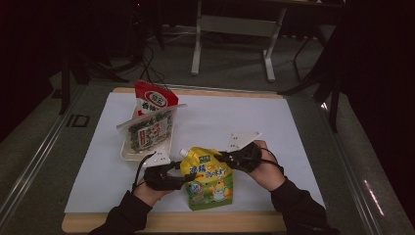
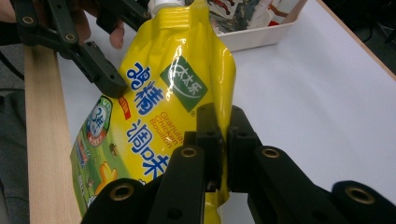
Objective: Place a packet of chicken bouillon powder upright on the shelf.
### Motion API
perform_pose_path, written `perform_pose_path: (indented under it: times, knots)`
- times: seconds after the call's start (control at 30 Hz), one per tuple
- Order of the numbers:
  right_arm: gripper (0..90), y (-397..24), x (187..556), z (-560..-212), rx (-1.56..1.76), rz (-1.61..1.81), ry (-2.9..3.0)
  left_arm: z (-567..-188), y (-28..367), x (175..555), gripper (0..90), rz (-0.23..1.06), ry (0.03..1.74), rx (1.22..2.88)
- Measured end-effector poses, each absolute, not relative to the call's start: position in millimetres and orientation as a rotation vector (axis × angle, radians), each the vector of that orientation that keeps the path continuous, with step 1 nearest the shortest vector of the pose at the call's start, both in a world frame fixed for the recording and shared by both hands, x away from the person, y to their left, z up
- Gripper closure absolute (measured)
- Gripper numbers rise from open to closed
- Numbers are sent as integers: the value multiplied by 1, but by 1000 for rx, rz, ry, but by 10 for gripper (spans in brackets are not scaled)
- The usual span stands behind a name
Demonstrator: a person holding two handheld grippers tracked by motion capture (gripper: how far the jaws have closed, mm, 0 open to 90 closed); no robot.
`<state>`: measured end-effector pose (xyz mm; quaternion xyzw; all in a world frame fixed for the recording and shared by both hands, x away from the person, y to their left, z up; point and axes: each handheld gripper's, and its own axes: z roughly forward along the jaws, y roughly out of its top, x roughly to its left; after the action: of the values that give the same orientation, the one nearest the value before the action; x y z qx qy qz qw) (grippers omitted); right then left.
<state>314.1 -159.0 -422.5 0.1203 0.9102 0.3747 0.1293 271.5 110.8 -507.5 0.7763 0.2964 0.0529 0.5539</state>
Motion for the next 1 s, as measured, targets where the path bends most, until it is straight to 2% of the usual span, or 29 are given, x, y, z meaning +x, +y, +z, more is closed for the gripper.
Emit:
perform_pose_path:
  times: [0.17, 0.2, 0.23, 0.33, 0.47, 0.73, 1.0]
  knots:
    - [864, -162, 313, -421, 353, 1108, 2655, -502, 112, 270, 674, 128, 689, 1817]
    - [864, -163, 313, -421, 351, 1113, 2656, -498, 112, 268, 674, 139, 668, 1823]
    - [865, -164, 313, -420, 353, 1117, 2654, -497, 112, 268, 728, 130, 663, 1820]
    - [865, -167, 313, -418, 353, 1138, 2653, -490, 112, 266, 818, 123, 627, 1828]
    - [864, -172, 311, -412, 351, 1175, 2647, -478, 111, 263, 900, 179, 583, 1857]
    - [863, -176, 306, -404, 338, 1204, 2633, -471, 112, 267, 900, 261, 513, 1882]
    - [854, -179, 303, -410, 346, 1243, 2660, -478, 115, 270, 900, 248, 446, 1877]
